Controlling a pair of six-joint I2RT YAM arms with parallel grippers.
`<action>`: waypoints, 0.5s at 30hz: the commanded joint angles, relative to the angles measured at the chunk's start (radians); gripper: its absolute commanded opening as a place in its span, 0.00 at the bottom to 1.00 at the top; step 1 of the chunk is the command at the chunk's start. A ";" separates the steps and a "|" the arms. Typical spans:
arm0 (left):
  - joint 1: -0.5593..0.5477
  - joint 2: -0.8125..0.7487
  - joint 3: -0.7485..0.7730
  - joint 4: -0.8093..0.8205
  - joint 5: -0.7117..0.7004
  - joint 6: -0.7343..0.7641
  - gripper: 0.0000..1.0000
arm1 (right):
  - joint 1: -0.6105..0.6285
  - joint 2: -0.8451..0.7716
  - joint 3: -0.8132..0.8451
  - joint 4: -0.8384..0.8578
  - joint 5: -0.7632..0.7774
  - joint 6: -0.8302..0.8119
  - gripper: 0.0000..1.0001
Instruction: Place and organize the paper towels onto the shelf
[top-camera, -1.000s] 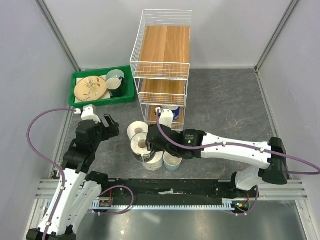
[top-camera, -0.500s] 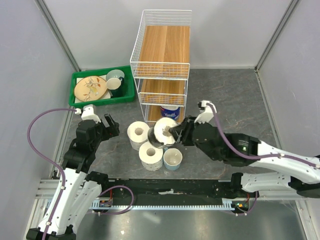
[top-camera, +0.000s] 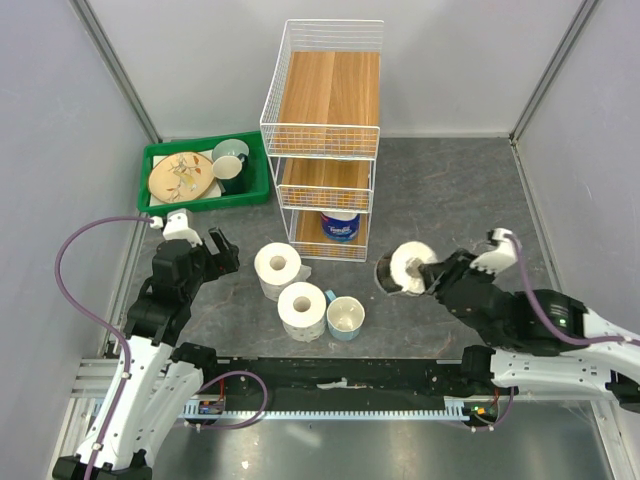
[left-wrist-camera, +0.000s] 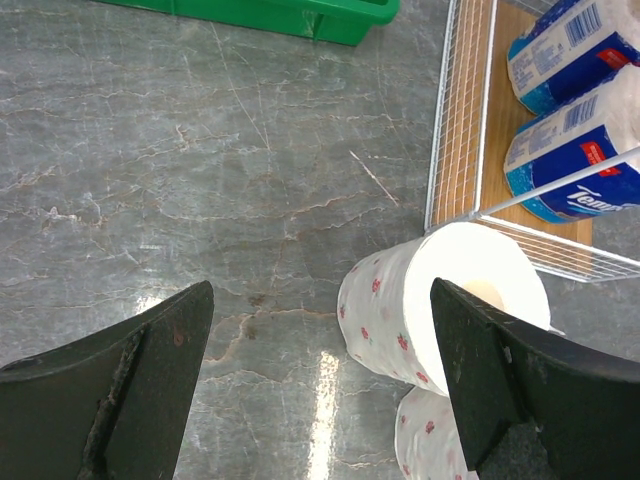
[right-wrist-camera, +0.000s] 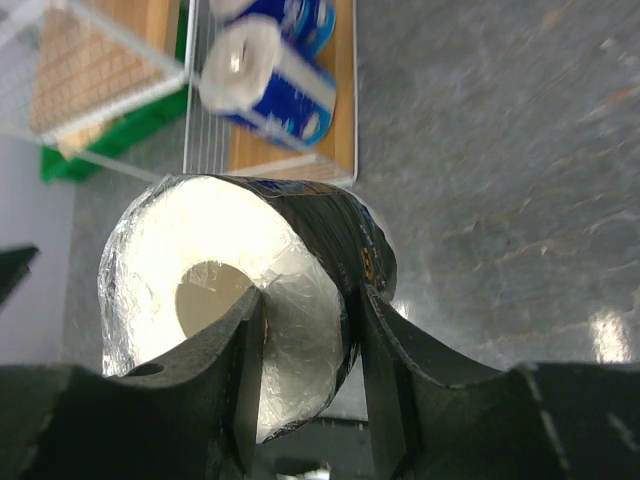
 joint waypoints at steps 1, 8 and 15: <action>0.006 0.003 0.019 0.036 0.020 0.001 0.96 | -0.003 -0.042 0.110 -0.071 0.278 0.065 0.36; 0.006 0.003 0.021 0.036 0.014 0.000 0.96 | -0.003 0.122 0.318 -0.161 0.402 -0.052 0.37; 0.006 0.009 0.021 0.037 0.017 0.001 0.96 | -0.075 0.201 0.357 -0.161 0.415 -0.110 0.39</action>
